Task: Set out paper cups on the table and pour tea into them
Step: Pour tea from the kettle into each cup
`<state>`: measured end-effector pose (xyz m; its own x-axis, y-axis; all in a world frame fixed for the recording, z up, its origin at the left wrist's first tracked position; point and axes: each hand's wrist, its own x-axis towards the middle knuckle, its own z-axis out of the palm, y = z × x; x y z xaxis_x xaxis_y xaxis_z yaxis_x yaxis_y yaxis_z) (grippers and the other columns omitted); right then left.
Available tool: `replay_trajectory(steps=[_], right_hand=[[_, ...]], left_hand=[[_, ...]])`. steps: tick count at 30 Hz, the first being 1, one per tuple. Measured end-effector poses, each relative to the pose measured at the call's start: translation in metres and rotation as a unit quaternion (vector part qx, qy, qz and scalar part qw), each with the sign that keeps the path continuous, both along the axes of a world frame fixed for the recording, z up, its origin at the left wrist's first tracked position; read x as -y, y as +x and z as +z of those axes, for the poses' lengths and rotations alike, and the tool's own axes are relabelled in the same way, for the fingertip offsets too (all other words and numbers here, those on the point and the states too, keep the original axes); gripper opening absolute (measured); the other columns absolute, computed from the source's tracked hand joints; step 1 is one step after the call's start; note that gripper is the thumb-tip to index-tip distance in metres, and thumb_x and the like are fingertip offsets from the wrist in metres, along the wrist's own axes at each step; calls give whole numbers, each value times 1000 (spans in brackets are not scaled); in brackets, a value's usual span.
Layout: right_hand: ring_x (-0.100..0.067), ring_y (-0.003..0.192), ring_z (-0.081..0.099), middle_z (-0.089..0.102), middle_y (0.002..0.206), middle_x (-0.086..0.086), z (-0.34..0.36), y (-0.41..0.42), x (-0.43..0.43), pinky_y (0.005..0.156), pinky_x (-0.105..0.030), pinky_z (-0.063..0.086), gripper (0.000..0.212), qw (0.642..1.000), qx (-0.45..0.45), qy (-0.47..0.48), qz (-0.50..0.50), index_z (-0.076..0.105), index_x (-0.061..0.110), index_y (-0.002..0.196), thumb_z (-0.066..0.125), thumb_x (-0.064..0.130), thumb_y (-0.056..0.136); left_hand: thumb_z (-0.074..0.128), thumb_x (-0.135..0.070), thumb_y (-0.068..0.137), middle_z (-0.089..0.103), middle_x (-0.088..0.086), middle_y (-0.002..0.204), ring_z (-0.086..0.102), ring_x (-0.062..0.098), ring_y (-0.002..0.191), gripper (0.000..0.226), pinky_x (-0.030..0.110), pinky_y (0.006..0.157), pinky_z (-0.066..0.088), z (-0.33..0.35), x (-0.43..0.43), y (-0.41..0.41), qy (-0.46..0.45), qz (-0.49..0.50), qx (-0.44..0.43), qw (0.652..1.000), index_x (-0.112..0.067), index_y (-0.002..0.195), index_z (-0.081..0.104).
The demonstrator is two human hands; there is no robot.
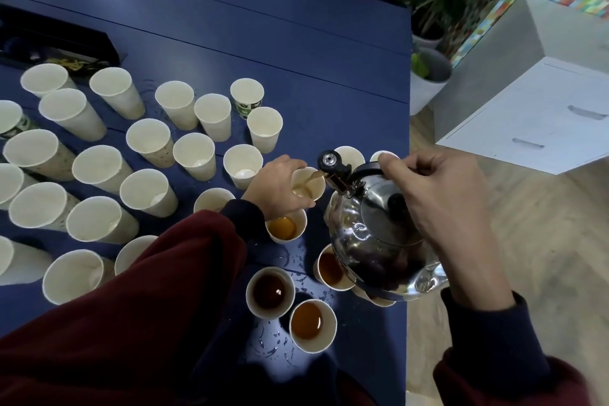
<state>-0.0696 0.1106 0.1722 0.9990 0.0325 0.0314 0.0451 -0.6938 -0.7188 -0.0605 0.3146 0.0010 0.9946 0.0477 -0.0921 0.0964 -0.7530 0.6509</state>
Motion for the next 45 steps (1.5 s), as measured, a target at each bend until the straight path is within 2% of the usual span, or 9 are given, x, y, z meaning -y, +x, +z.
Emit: replay_trajectory(steps=[9,19,25,28,32,36,38,41,45], right_hand=[[-27,62,51,57,62,-16,0,1,1,52,-30,38,44,1000,-4,-19,1,68,1,69,71,40,88],[-22,56,49,57,59,-12,0,1,0,47,-21,34,42,1000,-7,-13,-1,68,4,66,72,40,87],[-10,50,42,48,51,-6,3,-5,-4,55,-28,38,44,999,-3,31,-20,63,6,59,72,37,89],[-17,52,43,47,50,-10,3,-9,-7,58,-34,40,48,997,10,61,-37,58,3,58,68,38,91],[-20,53,35,36,51,-9,8,-19,-15,57,-34,36,52,995,25,83,-45,50,-2,59,63,36,94],[-17,56,39,42,58,-21,13,-37,-24,58,-35,39,50,994,28,95,-38,59,-4,66,63,37,94],[-17,55,40,41,53,-13,18,-52,-31,58,-35,39,49,993,29,106,-39,61,-3,68,63,39,93],[-19,55,46,49,56,-18,24,-73,-41,59,-41,45,47,992,25,122,-35,65,0,71,65,43,90],[-29,59,50,55,68,-21,31,-110,-55,64,-43,49,46,995,6,93,-25,68,6,74,63,50,88]], left_hand=[[85,-51,65,62,0,115,58,20,101,72,36,87,49,-3,-1,1,1,-3,-4,1000,-22,126,60],[84,-51,65,62,1,114,59,21,101,71,39,88,50,-1,-2,2,-1,-4,-4,1000,-21,125,61],[84,-49,68,60,4,126,57,23,114,80,41,96,49,2,-4,-5,-7,4,4,1000,-18,136,54],[83,-45,73,59,7,130,59,23,113,80,38,100,47,9,-10,-14,-15,34,32,999,-14,140,51],[75,-44,82,61,3,116,64,21,87,56,42,90,51,28,-27,-35,-41,108,81,990,-16,128,59],[75,-35,85,62,2,100,60,20,82,32,34,79,47,47,-47,-65,-28,150,107,982,-13,107,67],[74,-38,85,62,-3,94,58,15,78,28,33,75,48,53,-59,-88,-32,170,100,980,-16,101,68],[77,-36,83,67,0,93,63,18,78,27,35,75,50,49,-73,-124,-39,164,85,982,-15,97,69],[68,-51,70,65,6,96,62,23,87,53,27,76,41,35,-86,-170,-16,122,43,991,-11,105,69]])
